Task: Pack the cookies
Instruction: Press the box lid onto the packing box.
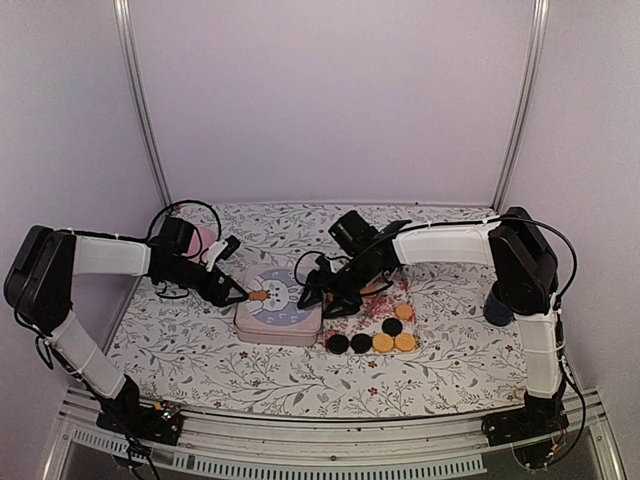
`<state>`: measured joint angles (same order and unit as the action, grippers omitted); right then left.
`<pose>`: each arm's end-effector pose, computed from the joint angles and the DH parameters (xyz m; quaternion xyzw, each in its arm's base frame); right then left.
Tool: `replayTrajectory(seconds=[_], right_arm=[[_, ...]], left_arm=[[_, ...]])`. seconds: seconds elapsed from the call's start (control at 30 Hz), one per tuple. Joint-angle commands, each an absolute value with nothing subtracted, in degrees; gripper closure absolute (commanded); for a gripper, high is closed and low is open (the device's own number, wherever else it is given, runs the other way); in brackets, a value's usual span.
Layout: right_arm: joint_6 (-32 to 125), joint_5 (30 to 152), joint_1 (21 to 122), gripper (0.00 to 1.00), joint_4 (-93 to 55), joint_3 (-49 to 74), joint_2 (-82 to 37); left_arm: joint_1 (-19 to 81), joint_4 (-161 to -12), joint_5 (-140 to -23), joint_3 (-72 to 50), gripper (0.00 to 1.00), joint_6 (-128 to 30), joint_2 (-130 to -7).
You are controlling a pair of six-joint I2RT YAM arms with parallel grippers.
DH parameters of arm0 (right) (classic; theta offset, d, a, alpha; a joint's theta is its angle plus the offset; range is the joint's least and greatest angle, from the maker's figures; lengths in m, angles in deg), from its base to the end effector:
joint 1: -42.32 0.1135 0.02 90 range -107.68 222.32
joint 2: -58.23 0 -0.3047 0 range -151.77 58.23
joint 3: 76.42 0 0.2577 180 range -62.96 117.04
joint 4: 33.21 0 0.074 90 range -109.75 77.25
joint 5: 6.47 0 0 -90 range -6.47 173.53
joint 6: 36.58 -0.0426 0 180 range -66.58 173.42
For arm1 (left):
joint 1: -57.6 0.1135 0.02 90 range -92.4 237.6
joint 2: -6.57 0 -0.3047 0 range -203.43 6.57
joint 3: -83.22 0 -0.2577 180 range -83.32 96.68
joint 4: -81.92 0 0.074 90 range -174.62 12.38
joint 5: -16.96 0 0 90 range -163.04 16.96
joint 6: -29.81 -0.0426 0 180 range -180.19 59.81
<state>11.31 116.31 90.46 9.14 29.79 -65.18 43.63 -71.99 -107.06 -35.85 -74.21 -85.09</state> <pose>0.3095 0.3800 0.1970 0.1227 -0.9205 -0.3706 0.0152 0.2952 -0.0980 0.1949 0.3027 0.8690 -0.2802 0.2732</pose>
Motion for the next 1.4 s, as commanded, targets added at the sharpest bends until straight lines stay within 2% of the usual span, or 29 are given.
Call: replayTrajectory(seconds=[0.0,0.27,0.43,0.9,1.23,1.37], right_arm=[[14.57,112.97,90.86,0.22,11.47,30.03,-62.31],[16.36,111.21,91.55,0.23,13.34,28.13,-59.96],[18.63,109.83,93.58,0.26,16.05,31.51,-61.49],[19.06,110.34,95.32,0.26,17.07,36.64,-65.18],[19.08,107.71,95.02,0.26,18.46,37.24,-65.15],[19.1,107.71,94.59,0.26,18.53,37.24,-65.51]], left_arm=[[43.84,-72.31,-106.68,-34.87,0.13,-74.37,-86.3],[43.88,-72.14,-106.31,-34.55,0.18,-74.28,-86.94],[43.98,-71.8,-105.82,-34.08,0.18,-73.8,-86.78],[44.89,-66.98,-111.84,-36.39,0.01,-75.54,-80.6],[45.15,-63.35,-110.6,-40.55,0.01,-84.33,-75.91],[43.74,-61.29,-105.34,-42.25,0.01,-89.62,-72.59]])
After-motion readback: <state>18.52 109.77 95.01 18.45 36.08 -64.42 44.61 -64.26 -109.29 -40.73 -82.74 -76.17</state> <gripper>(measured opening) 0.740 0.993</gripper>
